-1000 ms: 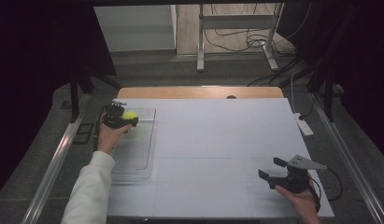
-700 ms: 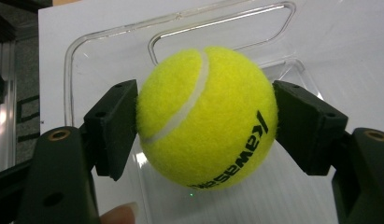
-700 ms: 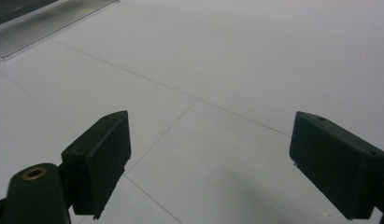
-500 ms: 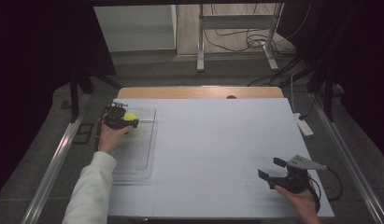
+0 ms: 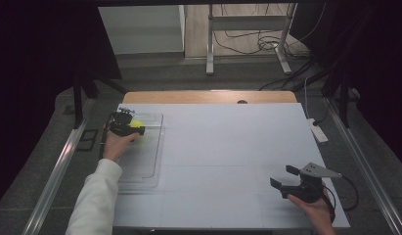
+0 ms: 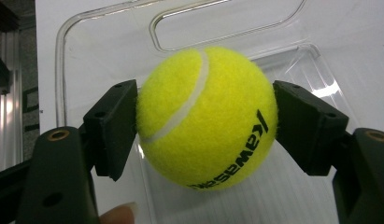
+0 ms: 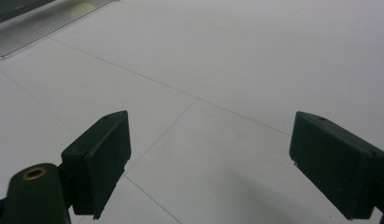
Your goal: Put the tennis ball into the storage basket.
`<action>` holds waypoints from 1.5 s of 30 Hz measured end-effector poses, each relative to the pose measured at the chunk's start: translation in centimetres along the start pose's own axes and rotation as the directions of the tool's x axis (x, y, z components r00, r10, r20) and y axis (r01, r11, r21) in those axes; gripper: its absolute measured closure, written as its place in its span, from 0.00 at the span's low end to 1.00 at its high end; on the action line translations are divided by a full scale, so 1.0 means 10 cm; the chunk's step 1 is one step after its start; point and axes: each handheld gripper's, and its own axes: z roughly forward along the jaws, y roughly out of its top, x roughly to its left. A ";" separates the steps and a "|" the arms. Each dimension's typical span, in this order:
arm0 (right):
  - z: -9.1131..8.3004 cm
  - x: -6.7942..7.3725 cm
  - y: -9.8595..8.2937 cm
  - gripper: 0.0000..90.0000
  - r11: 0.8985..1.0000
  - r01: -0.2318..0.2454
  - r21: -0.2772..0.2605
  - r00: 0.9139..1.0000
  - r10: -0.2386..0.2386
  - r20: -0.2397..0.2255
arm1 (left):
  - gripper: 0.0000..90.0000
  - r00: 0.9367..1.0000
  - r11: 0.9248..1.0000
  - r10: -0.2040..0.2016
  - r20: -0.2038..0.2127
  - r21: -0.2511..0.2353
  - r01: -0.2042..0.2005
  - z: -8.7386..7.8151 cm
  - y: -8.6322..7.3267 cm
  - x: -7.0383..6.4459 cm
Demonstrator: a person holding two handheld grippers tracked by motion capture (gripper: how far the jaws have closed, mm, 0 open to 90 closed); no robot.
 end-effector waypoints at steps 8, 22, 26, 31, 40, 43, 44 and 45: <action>0.00 0.00 0.00 0.14 1.000 0.000 -0.001 1.000 0.000 -0.001 | 0.29 1.000 1.000 0.010 -0.005 0.008 -0.010 0.01 0.00 -0.02; 0.00 0.00 0.00 0.14 1.000 0.001 -0.002 1.000 -0.001 0.001 | 0.17 1.000 0.998 -0.006 0.015 -0.067 0.007 -0.11 0.01 0.00; 0.00 0.00 0.00 0.14 1.000 0.001 -0.001 1.000 -0.001 0.000 | 0.15 0.999 0.995 -0.016 0.033 -0.100 0.020 -0.18 0.01 0.02; 0.00 0.00 0.00 0.14 1.000 0.002 0.000 1.000 -0.002 0.000 | 0.14 0.998 0.990 -0.013 0.067 -0.136 0.022 -0.27 -0.01 0.03; 0.01 -0.01 0.01 0.14 1.000 0.003 0.002 1.000 -0.003 0.000 | 0.15 0.989 0.983 -0.006 0.145 -0.183 0.033 -0.40 -0.07 0.02; 0.02 -0.01 0.01 0.14 1.000 0.002 0.001 1.000 -0.002 -0.001 | 0.15 0.984 0.977 0.011 0.177 -0.211 0.026 -0.46 -0.11 0.00; 0.02 -0.01 0.01 0.14 1.000 0.001 0.001 1.000 -0.001 -0.001 | 0.15 0.982 0.975 0.017 0.191 -0.220 0.026 -0.48 -0.13 0.00; 0.02 -0.01 0.01 0.14 1.000 0.001 0.001 1.000 -0.001 -0.001 | 0.15 0.980 0.974 0.022 0.200 -0.227 0.024 -0.50 -0.14 -0.01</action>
